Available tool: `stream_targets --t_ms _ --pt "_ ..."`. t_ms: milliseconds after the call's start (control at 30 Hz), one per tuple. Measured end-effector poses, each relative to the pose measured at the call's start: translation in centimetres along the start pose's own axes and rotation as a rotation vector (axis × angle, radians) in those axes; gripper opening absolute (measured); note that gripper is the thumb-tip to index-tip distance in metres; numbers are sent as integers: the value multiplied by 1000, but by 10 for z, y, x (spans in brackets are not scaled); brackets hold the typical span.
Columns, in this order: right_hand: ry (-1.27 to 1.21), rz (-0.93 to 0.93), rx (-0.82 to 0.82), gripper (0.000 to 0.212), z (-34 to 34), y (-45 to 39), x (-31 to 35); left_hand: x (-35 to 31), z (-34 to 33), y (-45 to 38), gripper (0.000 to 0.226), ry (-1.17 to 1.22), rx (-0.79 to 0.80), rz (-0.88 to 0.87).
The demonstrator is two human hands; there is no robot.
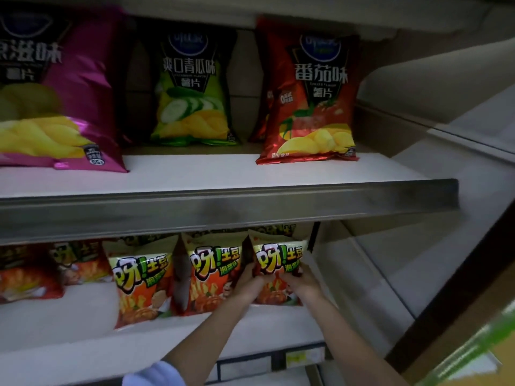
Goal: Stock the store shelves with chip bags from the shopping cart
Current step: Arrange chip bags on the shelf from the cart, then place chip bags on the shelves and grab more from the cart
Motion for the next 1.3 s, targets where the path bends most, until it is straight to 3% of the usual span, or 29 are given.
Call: stream_targets --t_ms 67,167,367,467,567,867,1133,1300 --pt "-24 19 24 40 4 6 8 -3 -4 8 67 20 -20 -10" --pt "-19 68 43 20 15 18 16 0 -7 19 63 52 -52 10" --pt "7 132 62 25 27 40 20 13 -9 44 44 70 -133 -19" --pt "-20 113 143 42 16 53 16 24 -2 68 30 184 -201 -34" --pt "-4 99 311 29 -7 74 13 42 13 99 24 183 -291 6" --pt "10 103 763 26 -130 173 26 118 116 215 19 263 -705 10" --pt "122 275 1047 21 -256 280 60 184 218 340 16 533 -1146 -114" --pt "184 362 1213 24 -365 381 75 237 306 427 17 626 -1288 -133"
Point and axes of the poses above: each hand's wrist, its own y-axis away from the middle knuckle, its own z-axis out of the back of the hand, x = y × z, the point moved 2 cm from there along -y, towards the middle knuckle, and after that the axes turned 7 degrees about z, right-handed, at the moved point
